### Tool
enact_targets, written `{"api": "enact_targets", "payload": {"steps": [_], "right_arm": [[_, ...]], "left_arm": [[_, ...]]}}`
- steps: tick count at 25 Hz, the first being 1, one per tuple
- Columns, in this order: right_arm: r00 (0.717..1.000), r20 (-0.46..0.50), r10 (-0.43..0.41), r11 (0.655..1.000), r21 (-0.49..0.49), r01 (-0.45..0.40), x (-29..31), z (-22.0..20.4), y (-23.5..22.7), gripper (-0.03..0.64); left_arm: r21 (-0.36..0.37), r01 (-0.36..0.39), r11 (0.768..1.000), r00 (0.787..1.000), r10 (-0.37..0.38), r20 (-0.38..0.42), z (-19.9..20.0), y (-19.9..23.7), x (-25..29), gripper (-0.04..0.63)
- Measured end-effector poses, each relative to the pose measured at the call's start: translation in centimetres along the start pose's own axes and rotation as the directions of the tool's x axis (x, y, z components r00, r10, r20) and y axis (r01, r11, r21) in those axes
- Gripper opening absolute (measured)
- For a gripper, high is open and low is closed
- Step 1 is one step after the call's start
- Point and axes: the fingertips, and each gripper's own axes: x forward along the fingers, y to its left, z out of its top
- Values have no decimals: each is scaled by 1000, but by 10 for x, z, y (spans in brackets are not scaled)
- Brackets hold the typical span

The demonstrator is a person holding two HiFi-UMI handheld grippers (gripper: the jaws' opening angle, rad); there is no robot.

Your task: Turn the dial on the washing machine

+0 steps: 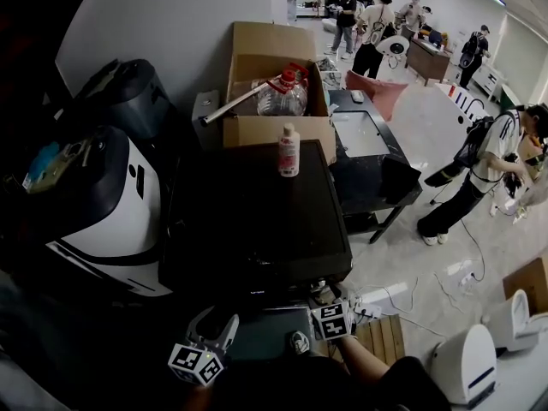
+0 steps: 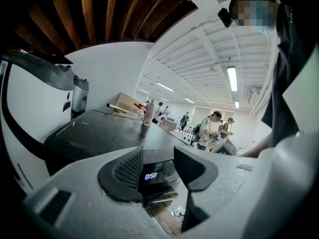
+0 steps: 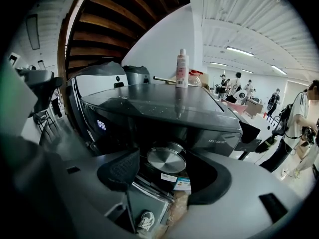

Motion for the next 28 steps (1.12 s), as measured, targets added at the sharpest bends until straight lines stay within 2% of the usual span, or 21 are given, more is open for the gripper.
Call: {"api": "enact_targets", "payload": {"steps": [2, 5, 8, 16, 19, 28], "right_arm": [[1000, -18, 9, 1000, 3, -9, 2, -4, -1, 272], [999, -37, 21, 998, 63, -19, 7, -11, -4, 284], [999, -38, 12, 994, 108, -8, 8, -10, -7, 262], [998, -59, 19, 993, 114, -13, 13, -16, -5, 278], [994, -97, 46, 988, 151, -31, 19, -24, -5, 292], [991, -107, 75, 978, 201, -52, 26, -30, -4, 295]], "left_arm": [[-6, -5, 1000, 1000, 5, -2, -2, 0, 1, 190], [-11, -7, 1000, 1000, 7, -7, -4, -2, 2, 190], [-9, -9, 1000, 1000, 9, -5, -2, -1, 2, 190], [-10, -24, 1000, 1000, 24, -6, -3, 1, -3, 190], [-10, -23, 1000, 1000, 23, -7, -5, -1, -5, 190], [-7, -22, 1000, 1000, 22, -13, -8, -6, -8, 190]]}}
